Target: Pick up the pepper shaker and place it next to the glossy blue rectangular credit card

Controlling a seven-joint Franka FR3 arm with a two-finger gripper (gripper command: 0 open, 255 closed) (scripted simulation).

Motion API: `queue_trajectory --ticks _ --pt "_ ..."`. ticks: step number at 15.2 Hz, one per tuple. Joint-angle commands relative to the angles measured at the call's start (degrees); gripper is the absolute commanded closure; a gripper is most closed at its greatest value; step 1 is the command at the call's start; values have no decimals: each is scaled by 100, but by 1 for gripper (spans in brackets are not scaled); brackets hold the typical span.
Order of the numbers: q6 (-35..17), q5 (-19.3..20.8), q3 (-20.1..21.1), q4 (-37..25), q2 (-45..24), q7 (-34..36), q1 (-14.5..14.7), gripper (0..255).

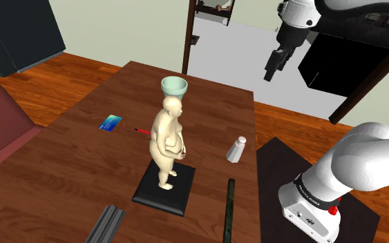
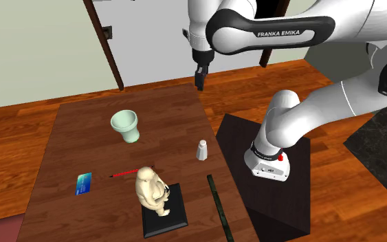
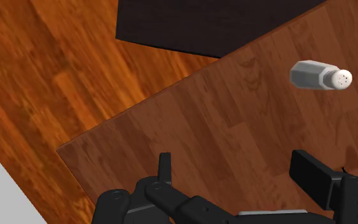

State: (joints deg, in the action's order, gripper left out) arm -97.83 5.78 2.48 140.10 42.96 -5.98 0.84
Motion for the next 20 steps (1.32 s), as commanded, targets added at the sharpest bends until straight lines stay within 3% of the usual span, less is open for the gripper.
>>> queue_trajectory --ticks 1,12,18,20 --pt "0 0 0 0 0 0 0 0" --pt "-1374 -955 950 1926 1023 922 873 0" --pt "-2324 -1610 1692 2667 1088 1567 1558 0" --pt "-2575 -1712 1821 2794 999 1660 1649 0"
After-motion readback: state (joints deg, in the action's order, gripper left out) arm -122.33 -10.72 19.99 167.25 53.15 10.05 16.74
